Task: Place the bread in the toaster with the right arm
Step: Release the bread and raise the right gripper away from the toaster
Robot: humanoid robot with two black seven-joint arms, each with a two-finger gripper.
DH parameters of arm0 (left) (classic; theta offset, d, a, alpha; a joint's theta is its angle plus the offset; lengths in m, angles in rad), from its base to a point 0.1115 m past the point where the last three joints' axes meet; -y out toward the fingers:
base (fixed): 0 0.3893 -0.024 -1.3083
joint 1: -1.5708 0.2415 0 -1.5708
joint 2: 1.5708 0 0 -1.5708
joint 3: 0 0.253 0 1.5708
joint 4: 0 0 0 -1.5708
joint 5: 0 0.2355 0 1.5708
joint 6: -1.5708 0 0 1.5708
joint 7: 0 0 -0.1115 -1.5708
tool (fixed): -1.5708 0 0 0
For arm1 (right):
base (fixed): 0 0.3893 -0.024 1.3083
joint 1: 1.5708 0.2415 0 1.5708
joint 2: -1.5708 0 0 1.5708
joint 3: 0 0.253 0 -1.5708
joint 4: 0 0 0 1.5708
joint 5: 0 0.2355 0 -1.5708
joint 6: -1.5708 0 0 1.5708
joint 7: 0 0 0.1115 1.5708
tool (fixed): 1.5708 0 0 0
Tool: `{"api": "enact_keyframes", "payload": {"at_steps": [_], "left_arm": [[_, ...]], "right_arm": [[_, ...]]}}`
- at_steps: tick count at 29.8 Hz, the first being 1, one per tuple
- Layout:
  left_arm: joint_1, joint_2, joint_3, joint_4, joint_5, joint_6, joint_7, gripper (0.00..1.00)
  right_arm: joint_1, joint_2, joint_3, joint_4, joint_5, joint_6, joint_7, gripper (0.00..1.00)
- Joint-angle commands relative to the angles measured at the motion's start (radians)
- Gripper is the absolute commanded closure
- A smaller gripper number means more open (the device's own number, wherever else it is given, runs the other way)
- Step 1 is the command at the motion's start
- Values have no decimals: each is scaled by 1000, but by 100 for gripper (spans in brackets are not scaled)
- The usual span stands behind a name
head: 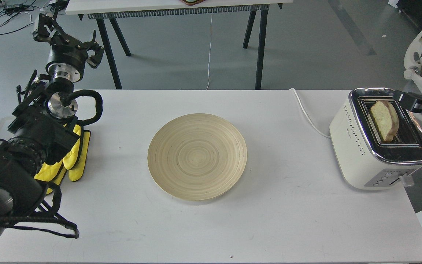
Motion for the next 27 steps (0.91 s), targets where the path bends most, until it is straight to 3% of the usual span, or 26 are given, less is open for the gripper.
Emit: {"api": "enact_keyframes", "payload": {"at_steps": [1,9,14,21,27], "left_arm": [[0,0,0,1,0,0,0,0],[0,0,0,-1,0,0,0,0],[0,0,0,1,0,0,0,0],[0,2,0,1,0,0,0,0],[0,2,0,1,0,0,0,0]], "right_arm": [[0,44,74,-8,130,-5,1,4],[2,226,232,-154,687,10,4,0],[-1,439,323,-348,926,14,50,0],[-13,670,479,-611,1135,149,75,1],[-15,848,643,-800,1149,237,69,1]]}}
